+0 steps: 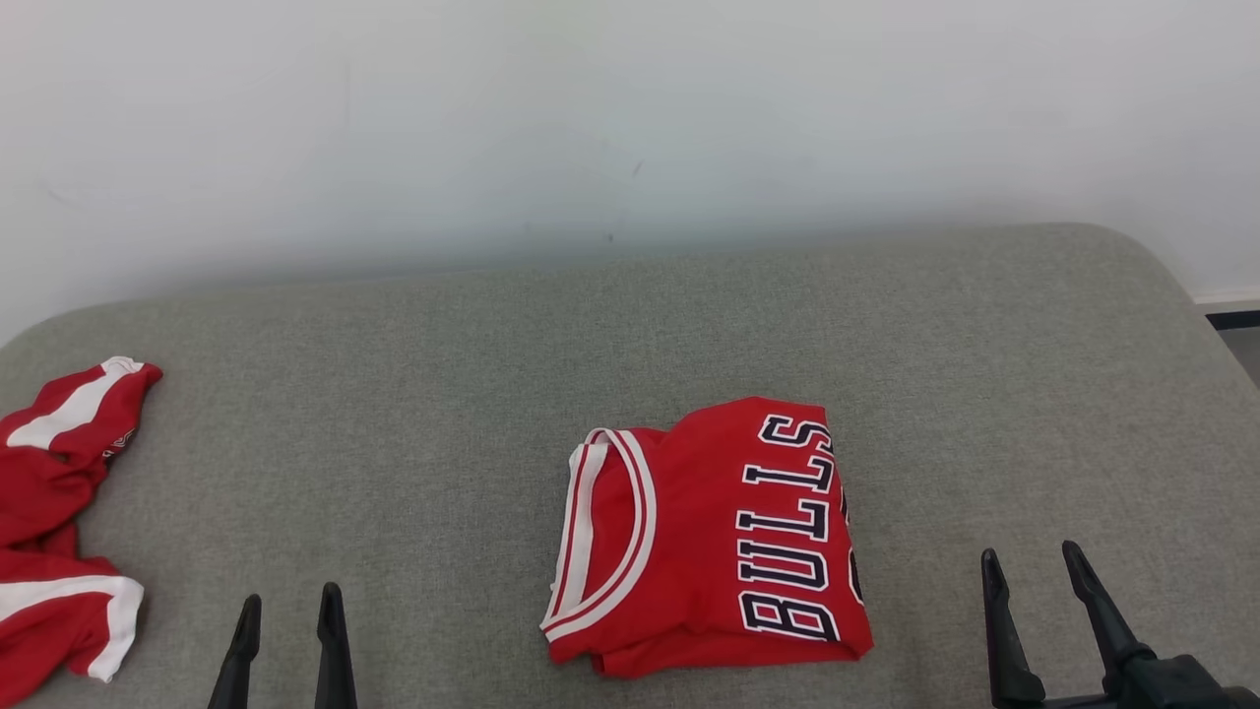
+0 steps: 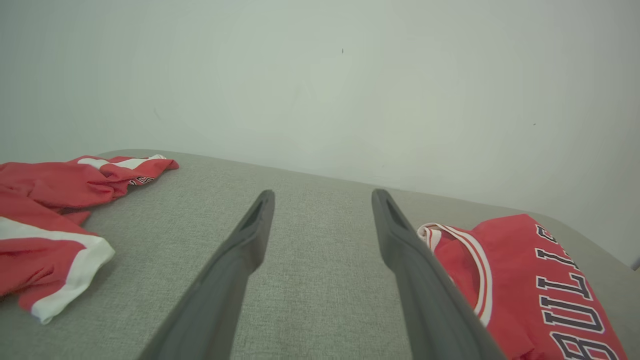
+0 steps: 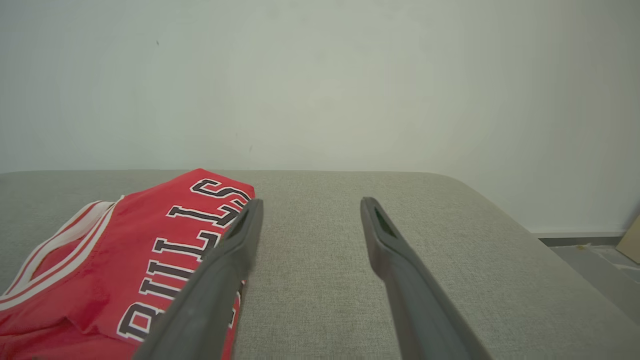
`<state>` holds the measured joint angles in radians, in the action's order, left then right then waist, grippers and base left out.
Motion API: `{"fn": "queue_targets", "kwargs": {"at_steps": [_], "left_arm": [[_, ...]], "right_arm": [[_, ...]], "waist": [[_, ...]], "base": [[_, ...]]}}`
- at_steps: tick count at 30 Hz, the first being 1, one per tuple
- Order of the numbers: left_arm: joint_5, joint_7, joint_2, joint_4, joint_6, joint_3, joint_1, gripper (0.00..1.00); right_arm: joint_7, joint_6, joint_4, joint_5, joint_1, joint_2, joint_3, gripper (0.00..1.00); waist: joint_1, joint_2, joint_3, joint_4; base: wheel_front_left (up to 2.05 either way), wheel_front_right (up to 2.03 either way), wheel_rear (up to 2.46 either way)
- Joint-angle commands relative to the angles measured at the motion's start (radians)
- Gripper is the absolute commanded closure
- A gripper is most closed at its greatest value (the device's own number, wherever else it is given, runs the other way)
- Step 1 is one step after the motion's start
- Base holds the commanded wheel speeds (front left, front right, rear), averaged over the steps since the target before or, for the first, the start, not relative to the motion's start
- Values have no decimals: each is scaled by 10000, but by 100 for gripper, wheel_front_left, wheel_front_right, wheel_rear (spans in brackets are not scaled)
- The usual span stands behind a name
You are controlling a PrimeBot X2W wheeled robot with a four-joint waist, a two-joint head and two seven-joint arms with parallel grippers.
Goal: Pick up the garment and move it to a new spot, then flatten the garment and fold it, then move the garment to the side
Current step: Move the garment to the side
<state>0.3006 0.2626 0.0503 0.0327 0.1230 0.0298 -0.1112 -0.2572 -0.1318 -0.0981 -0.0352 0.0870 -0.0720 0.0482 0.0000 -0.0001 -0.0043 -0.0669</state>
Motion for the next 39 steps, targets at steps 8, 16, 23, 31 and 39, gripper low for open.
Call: {"fn": "queue_targets", "kwargs": {"at_steps": [8, 16, 23, 31, 39], "left_arm": [[1, 28, 1, 173, 11, 259, -248, 0], [31, 28, 1, 103, -30, 291, -329, 0], [93, 28, 0, 81, -53, 216, -299, 0], [169, 28, 3, 47, -32, 70, -128, 0], [245, 28, 3, 99, 7, -164, 164, 0]], "right_arm": [[-71, 25, -241, -220, -29, 86, -211, 0], [-73, 25, -340, -114, -98, 106, -195, 0], [-41, 25, -307, -157, -183, 124, -149, 0], [2608, 25, 239, -1069, -990, -169, -252, 0], [7397, 25, 330, -1953, -2316, -837, -478, 0]], "waist": [[0, 1, -96, 75], [0, 1, -67, 200], [0, 1, 73, 275], [0, 1, 379, 524], [0, 1, 862, 987]], "base": [[0, 0, 0], [0, 0, 0], [0, 0, 0], [0, 0, 0], [0, 0, 0]]}}
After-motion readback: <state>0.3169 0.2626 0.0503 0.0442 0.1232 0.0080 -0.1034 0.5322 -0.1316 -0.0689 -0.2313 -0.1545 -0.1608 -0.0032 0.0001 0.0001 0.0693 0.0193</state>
